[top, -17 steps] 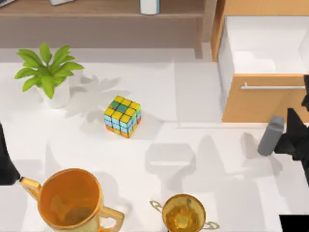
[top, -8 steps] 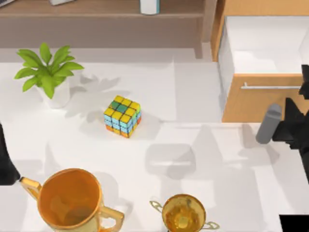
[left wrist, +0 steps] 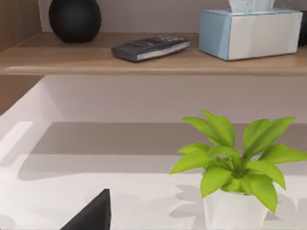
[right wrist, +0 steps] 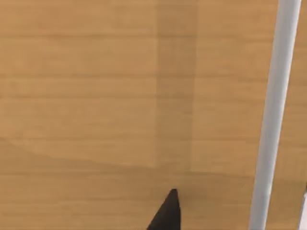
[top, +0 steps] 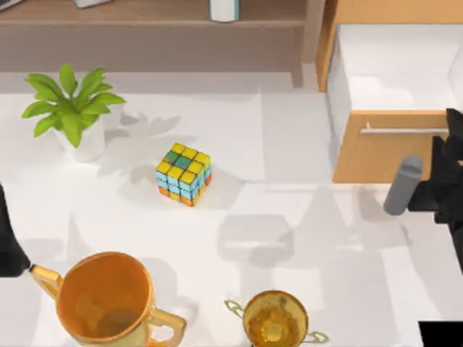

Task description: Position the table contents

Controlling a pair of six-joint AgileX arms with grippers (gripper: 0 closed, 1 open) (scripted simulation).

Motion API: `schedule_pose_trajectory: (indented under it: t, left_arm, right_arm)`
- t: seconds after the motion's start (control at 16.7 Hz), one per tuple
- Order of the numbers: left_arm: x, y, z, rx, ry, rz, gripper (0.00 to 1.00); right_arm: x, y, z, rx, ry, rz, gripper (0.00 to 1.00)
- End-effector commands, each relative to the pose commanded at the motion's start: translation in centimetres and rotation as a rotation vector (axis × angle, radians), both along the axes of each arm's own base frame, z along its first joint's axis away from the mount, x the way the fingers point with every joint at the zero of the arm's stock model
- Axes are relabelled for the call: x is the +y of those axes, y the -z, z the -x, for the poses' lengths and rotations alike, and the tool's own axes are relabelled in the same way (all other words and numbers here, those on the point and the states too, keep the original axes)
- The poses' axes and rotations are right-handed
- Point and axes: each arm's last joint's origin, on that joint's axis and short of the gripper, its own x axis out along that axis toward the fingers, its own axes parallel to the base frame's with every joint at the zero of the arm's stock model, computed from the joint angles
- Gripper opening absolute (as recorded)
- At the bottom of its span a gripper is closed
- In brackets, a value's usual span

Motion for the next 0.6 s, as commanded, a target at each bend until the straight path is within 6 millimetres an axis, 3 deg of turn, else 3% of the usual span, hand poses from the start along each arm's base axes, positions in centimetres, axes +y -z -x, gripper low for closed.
schedule_pose_trajectory:
  t: [0.3,0.6]
  left_arm:
    - [0.00,0.00,0.00,0.000,0.000,0.000,1.00]
    - [0.00,0.00,0.00,0.000,0.000,0.000,1.00]
  right_arm:
    - [0.00,0.00,0.00,0.000,0.000,0.000,0.02]
    - [0.00,0.00,0.00,0.000,0.000,0.000,0.00]
